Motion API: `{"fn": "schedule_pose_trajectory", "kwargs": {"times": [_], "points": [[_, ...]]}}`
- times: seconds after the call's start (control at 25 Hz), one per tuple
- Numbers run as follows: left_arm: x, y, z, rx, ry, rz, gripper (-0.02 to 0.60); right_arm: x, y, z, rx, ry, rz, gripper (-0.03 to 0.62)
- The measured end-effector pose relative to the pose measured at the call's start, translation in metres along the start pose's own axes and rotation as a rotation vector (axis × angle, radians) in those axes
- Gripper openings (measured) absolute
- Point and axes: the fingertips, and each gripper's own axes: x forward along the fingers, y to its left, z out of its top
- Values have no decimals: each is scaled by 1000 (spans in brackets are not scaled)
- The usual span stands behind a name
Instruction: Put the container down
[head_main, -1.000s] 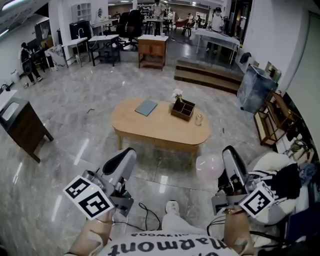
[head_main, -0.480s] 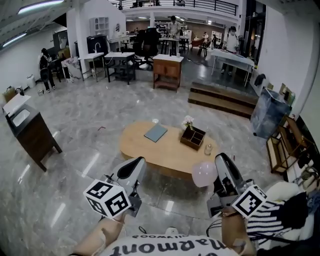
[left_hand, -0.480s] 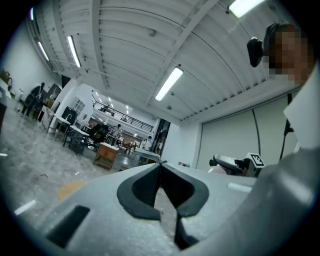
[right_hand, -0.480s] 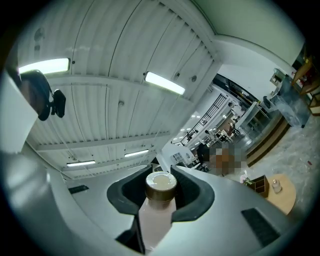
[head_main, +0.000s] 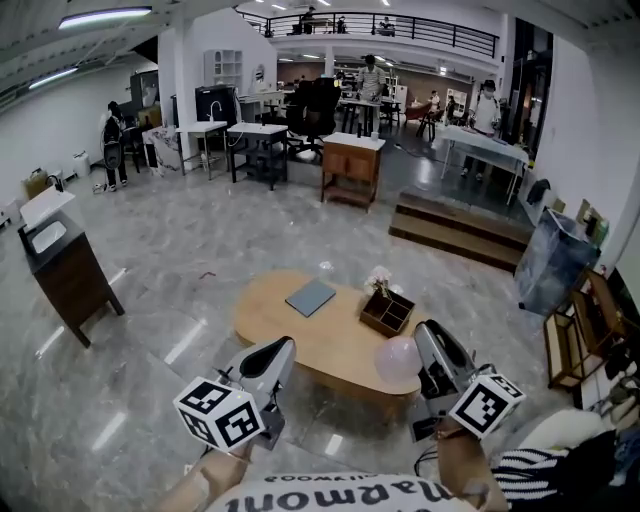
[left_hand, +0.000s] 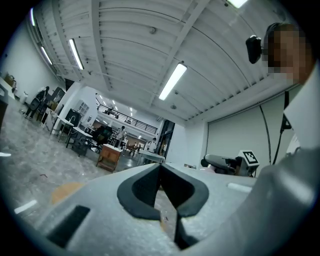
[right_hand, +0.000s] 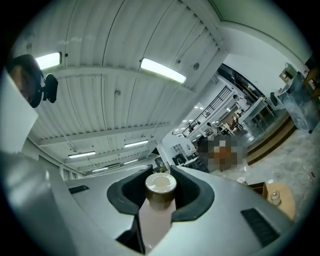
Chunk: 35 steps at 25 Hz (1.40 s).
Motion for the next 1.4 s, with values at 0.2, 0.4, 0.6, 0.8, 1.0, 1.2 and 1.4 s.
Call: {"fn": "schedule_pose_trajectory", "kwargs": {"times": [0.2,0.4,0.6,0.8,1.0,1.2,1.4], "points": [[23,2,-6,-14,-6,8,15,11,-25,7,30,2,20,112],[34,3,-4,-12,-5,-1,15,15,-38,11,50,2,33,112],[51,5,0,-1,-1,-7,15,21,-52,14,60,10,24,112],[68,17,4,-6,-2,-9,15,38,-62,14,60,23,32,114],[94,43,6,-14,-1,-24,15,65,-83,12,62,26,4,114],[128,83,17,-28,4,-46,15,106,-100,14,60,17,-22,114],[169,126,41,-13,5,-91,15,154,-115,18,48,-5,-57,114]]}}
